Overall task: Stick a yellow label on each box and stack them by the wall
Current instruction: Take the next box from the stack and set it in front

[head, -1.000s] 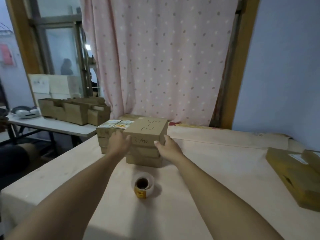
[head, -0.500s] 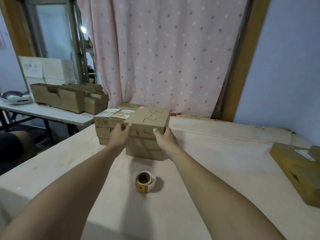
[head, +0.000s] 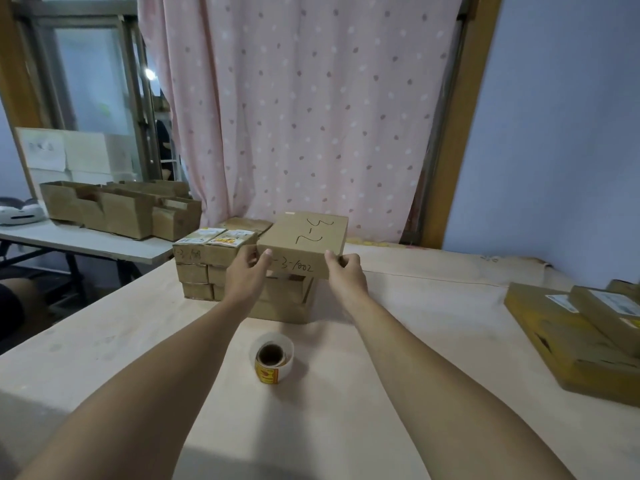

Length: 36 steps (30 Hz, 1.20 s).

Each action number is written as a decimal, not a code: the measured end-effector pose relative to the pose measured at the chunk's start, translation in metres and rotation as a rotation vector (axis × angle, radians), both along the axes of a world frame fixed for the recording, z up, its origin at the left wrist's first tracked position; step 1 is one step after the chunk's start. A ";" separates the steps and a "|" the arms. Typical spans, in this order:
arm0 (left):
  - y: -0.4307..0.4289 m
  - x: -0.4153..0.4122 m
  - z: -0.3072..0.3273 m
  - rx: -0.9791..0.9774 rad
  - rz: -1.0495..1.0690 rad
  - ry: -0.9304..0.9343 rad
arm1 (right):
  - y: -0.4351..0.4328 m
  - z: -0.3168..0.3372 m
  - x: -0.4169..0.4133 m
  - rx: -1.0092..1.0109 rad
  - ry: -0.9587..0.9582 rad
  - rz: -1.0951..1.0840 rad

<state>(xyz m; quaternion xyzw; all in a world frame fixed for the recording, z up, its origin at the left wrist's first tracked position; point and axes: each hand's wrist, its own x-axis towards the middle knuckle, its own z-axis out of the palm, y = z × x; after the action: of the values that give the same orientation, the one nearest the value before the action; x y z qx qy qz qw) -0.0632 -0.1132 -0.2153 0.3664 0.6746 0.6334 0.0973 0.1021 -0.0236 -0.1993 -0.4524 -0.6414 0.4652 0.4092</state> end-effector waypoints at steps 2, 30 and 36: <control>0.000 0.016 -0.001 0.014 -0.031 0.007 | 0.000 0.000 0.013 -0.092 0.089 -0.068; 0.028 0.151 -0.056 -0.506 -0.411 -0.164 | 0.010 -0.061 0.252 -0.304 0.208 -0.366; 0.034 0.132 -0.059 -0.433 -0.298 -0.148 | 0.042 -0.087 0.241 -0.247 -0.021 -0.274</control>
<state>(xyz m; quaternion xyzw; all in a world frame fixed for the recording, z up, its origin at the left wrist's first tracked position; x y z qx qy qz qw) 0.0693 -0.0793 -0.2738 0.3851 0.7242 0.4780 0.3143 0.3428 0.0183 -0.2864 -0.5874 -0.5159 0.4755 0.4033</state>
